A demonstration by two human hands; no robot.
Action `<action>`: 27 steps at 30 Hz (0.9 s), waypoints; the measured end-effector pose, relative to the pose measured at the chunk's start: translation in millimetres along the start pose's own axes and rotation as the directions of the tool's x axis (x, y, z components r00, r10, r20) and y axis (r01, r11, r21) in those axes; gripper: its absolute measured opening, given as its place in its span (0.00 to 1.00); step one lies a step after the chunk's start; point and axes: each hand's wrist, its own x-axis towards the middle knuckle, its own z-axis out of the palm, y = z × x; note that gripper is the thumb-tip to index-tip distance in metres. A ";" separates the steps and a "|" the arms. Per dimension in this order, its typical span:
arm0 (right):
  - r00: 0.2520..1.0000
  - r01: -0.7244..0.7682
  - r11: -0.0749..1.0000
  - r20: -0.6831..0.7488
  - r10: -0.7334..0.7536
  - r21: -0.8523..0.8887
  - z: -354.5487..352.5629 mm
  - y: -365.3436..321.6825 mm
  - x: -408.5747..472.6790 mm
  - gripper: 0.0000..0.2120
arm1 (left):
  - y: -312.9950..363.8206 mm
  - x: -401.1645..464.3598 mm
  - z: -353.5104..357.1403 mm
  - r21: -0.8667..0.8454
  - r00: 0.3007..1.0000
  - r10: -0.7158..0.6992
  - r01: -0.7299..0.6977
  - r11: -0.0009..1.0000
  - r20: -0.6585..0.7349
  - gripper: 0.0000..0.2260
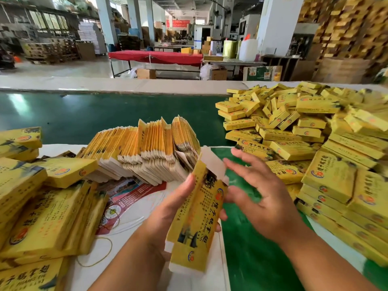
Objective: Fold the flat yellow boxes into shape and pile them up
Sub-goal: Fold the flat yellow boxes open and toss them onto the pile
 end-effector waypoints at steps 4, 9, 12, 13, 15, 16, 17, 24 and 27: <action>0.982 -0.104 0.993 0.163 0.093 0.060 9.2 -5.1 -7.7 0.25 | -13.9 -6.9 3.7 -0.272 0.926 0.078 0.028 0.962 0.369 0.22; 0.968 -0.214 0.917 0.201 0.152 0.336 10.8 -9.4 -8.9 0.13 | -27.0 15.9 -3.8 -0.093 0.878 -0.007 0.059 0.994 0.479 0.41; 0.949 -0.272 0.856 0.270 0.162 0.440 12.6 -9.2 -7.6 0.08 | -24.1 14.4 -4.4 -0.040 0.870 -0.077 0.111 0.993 0.487 0.41; 0.942 -0.296 0.829 0.291 0.170 0.475 12.9 -9.6 -6.5 0.07 | -22.2 12.3 -3.7 0.010 0.873 -0.058 0.060 0.998 0.484 0.42; 0.922 -0.363 0.728 0.340 0.188 0.581 11.7 -10.7 -4.4 0.07 | -16.2 -4.3 -5.2 0.046 0.887 -0.010 -0.013 0.999 0.462 0.48; 0.913 -0.386 0.689 0.359 0.193 0.613 10.7 -10.8 -4.0 0.09 | -19.8 -23.3 -9.5 0.025 0.907 0.038 -0.053 0.998 0.420 0.47; 0.909 -0.399 0.669 0.367 0.198 0.628 9.2 -10.5 -3.3 0.10 | -23.6 -28.4 -15.7 0.081 0.909 0.023 -0.062 0.995 0.415 0.35; 0.907 -0.410 0.534 0.392 0.154 0.739 -1.1 1.4 -0.5 0.28 | -27.3 -7.7 -4.8 -0.237 0.824 -0.041 0.210 0.949 0.565 0.32; 0.932 -0.361 0.586 0.281 0.227 0.725 0.4 -2.4 -0.3 0.22 | -27.6 -9.2 -1.3 -0.316 0.848 0.056 0.134 0.939 0.528 0.29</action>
